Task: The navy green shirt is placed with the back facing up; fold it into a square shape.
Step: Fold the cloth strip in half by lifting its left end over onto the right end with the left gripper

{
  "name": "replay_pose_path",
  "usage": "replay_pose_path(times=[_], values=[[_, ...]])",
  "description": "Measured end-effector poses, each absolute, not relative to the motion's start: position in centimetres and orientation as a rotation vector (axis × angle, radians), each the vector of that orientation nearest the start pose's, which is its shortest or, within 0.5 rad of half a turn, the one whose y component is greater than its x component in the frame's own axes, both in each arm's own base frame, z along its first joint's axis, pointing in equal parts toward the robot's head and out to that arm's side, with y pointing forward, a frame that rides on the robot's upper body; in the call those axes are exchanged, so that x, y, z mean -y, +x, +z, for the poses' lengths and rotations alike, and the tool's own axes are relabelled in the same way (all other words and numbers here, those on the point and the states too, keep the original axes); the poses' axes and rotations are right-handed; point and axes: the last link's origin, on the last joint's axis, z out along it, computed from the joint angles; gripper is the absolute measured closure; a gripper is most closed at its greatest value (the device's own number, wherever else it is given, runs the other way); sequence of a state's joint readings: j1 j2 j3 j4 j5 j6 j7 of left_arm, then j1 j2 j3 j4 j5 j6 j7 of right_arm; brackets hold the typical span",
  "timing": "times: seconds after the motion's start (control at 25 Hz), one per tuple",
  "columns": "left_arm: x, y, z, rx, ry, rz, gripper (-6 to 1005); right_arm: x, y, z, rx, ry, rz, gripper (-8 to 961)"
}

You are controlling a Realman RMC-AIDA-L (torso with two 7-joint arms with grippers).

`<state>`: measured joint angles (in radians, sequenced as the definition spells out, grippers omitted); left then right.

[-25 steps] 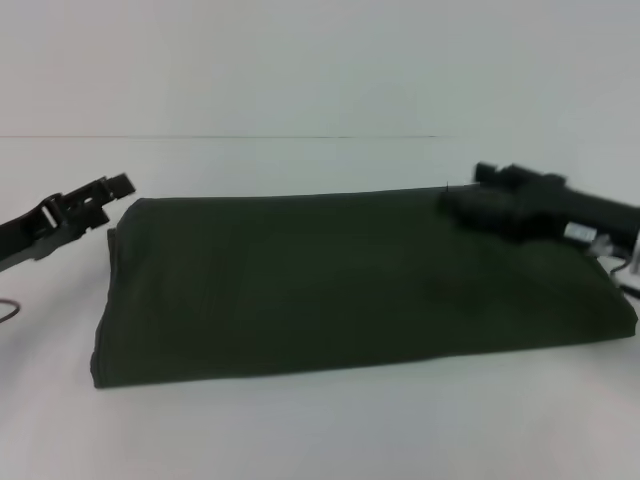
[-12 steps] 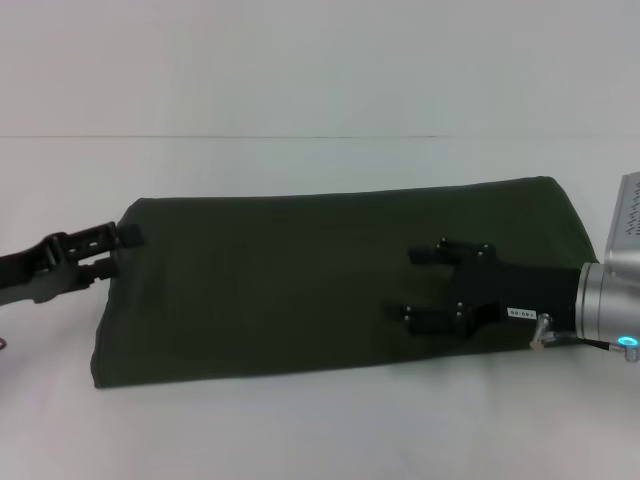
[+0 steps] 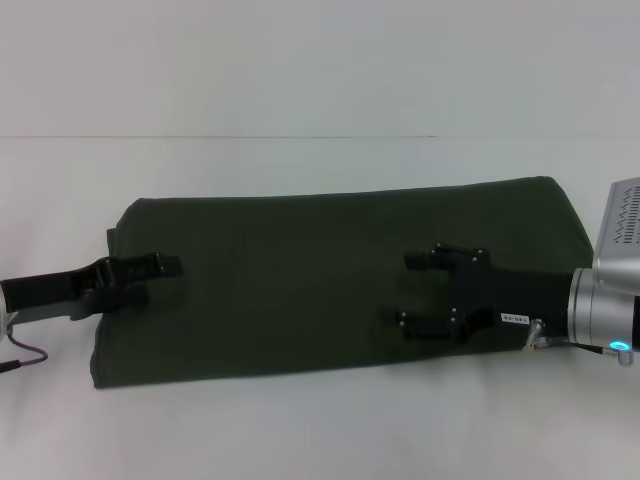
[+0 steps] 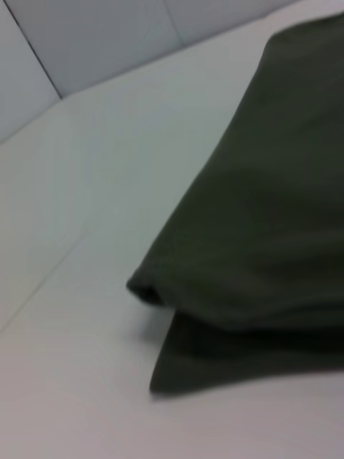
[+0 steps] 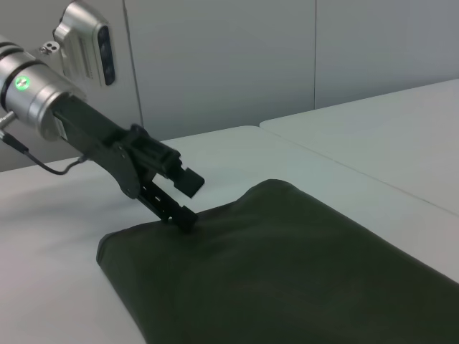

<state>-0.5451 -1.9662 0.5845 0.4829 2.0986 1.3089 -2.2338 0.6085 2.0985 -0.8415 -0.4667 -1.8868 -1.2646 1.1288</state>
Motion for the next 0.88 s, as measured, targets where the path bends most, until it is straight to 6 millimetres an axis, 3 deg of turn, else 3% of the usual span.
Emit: replay_pose_path(times=[0.32, 0.88], values=[[-35.1, -34.6, 2.7, 1.884, -1.891, -0.614, 108, -35.1, 25.5, -5.3, -0.424, -2.698, 0.552, 44], [-35.9, -35.2, 5.3, 1.787, -1.899, -0.523, 106, -35.2, 25.4, -5.3, -0.416, -2.702, 0.546, 49]])
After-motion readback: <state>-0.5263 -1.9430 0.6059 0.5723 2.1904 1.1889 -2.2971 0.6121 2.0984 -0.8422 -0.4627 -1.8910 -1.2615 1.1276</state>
